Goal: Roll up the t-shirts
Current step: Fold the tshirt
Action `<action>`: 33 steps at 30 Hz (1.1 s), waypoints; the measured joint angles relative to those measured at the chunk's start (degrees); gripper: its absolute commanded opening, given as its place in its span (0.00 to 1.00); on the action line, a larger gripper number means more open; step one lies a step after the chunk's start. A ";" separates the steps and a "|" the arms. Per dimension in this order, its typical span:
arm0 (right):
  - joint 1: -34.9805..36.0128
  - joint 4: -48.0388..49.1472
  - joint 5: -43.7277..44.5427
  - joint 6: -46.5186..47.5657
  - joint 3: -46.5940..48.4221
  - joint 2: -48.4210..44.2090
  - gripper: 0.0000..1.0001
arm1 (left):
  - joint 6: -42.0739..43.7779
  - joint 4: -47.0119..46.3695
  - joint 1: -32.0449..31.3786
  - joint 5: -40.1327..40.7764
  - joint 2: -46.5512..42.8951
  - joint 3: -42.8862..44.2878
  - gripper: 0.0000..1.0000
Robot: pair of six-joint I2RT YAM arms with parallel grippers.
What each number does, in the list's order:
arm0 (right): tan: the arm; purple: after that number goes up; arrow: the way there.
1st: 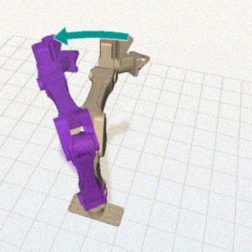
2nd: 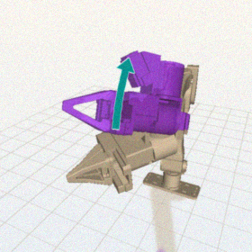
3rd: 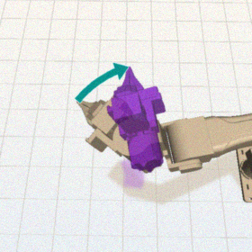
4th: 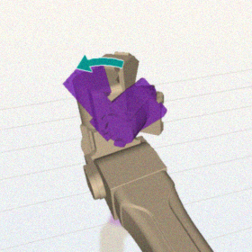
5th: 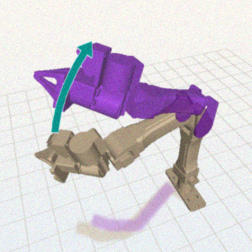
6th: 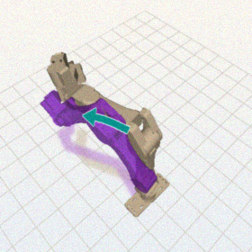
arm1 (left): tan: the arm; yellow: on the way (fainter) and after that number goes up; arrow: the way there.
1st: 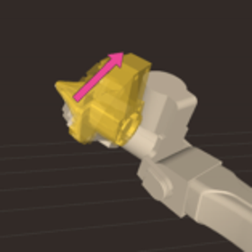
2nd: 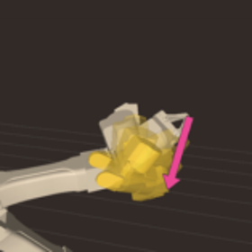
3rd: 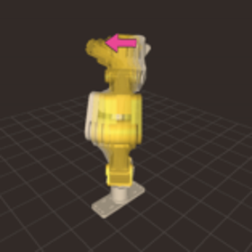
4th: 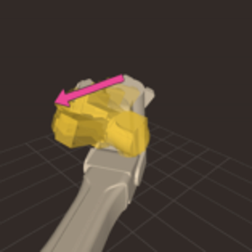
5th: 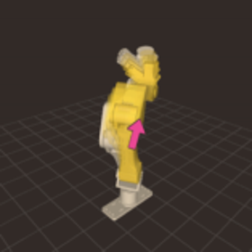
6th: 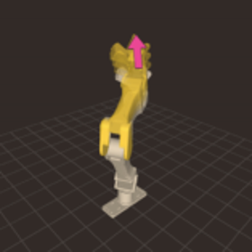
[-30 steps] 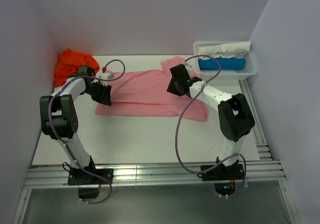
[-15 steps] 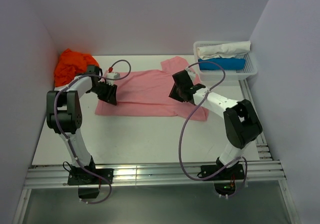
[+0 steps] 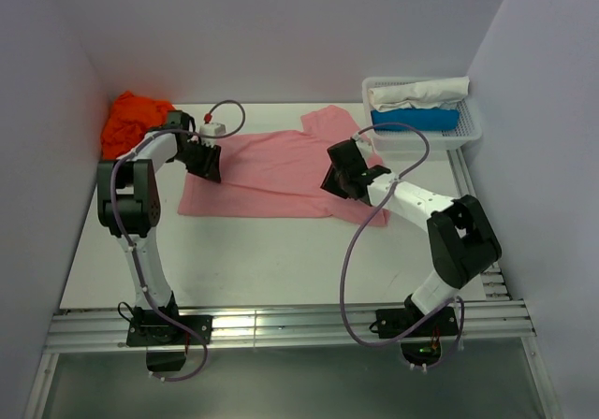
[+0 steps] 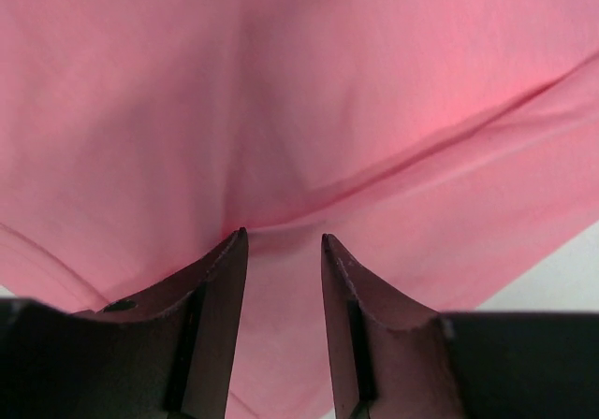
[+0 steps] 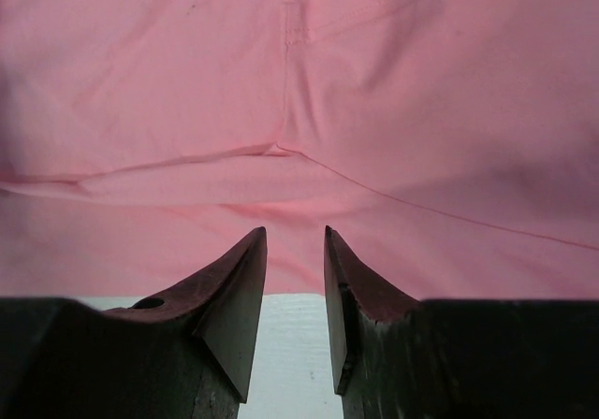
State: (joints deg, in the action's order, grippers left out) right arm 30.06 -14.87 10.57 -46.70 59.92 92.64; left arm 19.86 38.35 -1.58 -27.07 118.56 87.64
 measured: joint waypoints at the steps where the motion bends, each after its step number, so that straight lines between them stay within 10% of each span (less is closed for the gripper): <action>1: 0.07 0.00 0.26 -0.09 -0.42 -0.44 0.39 | -0.15 -0.13 -0.02 0.07 0.31 0.52 0.43; 19: -8.11 0.24 1.88 -5.53 -23.30 -23.65 0.60 | 2.78 4.26 5.73 1.01 -10.40 1.88 0.63; 33: -16.76 -2.67 1.73 -10.03 -41.53 -44.37 0.71 | 10.60 8.74 13.51 -0.68 -22.53 -21.49 0.66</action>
State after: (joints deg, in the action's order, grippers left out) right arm 13.30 -17.54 12.29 -56.73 18.39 48.27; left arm 30.46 47.09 11.92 -27.75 96.03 66.15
